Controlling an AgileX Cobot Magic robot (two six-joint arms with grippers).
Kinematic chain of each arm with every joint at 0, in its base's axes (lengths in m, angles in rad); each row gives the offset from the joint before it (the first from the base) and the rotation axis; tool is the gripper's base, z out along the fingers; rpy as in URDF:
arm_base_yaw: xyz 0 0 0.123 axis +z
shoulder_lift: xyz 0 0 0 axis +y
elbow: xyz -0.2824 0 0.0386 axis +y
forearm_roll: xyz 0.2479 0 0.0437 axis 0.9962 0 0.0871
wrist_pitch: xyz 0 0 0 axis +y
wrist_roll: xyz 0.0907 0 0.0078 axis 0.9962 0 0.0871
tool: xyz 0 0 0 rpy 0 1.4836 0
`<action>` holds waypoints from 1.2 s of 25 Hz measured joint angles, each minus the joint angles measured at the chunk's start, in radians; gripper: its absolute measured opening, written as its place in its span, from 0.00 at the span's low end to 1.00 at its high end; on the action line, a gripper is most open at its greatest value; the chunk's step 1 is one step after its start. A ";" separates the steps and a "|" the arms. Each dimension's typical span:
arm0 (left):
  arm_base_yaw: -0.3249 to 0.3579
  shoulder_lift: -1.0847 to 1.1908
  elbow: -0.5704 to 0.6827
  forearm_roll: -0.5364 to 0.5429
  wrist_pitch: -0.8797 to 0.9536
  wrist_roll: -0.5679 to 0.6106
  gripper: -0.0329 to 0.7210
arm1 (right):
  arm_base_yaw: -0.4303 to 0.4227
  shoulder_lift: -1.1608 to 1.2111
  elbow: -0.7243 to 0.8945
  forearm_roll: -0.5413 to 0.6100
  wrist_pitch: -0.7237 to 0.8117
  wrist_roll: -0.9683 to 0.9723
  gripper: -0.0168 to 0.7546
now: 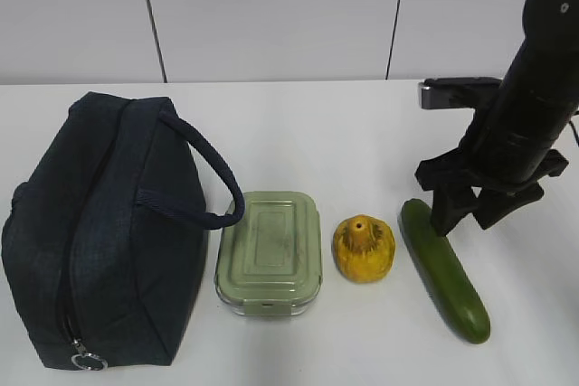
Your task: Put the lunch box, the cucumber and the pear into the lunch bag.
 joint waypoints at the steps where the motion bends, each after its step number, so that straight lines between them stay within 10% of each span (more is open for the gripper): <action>1: 0.000 0.000 0.000 0.000 0.000 0.000 0.36 | 0.000 0.019 -0.005 0.008 0.000 -0.018 0.63; 24: 0.000 0.000 0.000 0.000 0.000 0.000 0.36 | 0.002 0.262 -0.124 0.011 -0.013 -0.018 0.71; 30: 0.000 0.000 0.000 0.000 0.000 0.000 0.36 | 0.002 0.269 -0.126 0.003 -0.013 -0.015 0.57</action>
